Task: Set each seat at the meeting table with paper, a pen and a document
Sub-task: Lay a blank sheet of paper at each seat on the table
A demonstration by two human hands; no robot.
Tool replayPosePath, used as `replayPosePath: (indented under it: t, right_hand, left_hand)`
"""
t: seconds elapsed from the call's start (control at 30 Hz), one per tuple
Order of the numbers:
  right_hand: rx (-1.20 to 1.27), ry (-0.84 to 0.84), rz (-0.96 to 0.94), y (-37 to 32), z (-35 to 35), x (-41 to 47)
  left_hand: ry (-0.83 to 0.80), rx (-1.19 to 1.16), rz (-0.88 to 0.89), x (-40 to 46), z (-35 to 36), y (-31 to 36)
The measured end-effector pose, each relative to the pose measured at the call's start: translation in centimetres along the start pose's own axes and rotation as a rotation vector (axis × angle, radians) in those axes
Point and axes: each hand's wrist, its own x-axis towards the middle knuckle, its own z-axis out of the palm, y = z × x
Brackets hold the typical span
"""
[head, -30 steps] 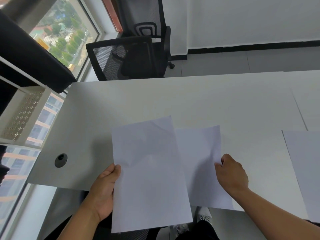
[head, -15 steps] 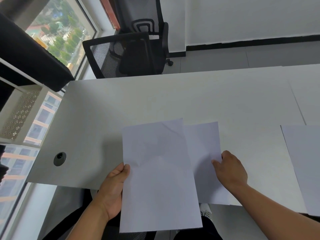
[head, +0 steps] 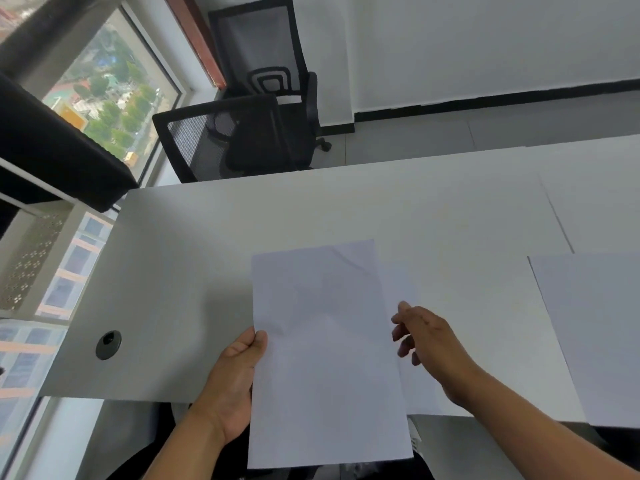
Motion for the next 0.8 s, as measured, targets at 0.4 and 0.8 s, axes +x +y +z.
replayPosePath:
  t: [0.4, 0.8]
  right_hand:
    - [0.171, 0.067, -0.114, -5.0, -5.0, -8.9]
    - [0.306, 0.626, -0.334, -6.8, -10.1, -22.8]
  left_hand:
    - [-0.18, 0.219, 0.22, -4.3, 10.7, 3.9]
    - [-0.468, 0.533, 0.69, -14.8, 20.0, 6.3]
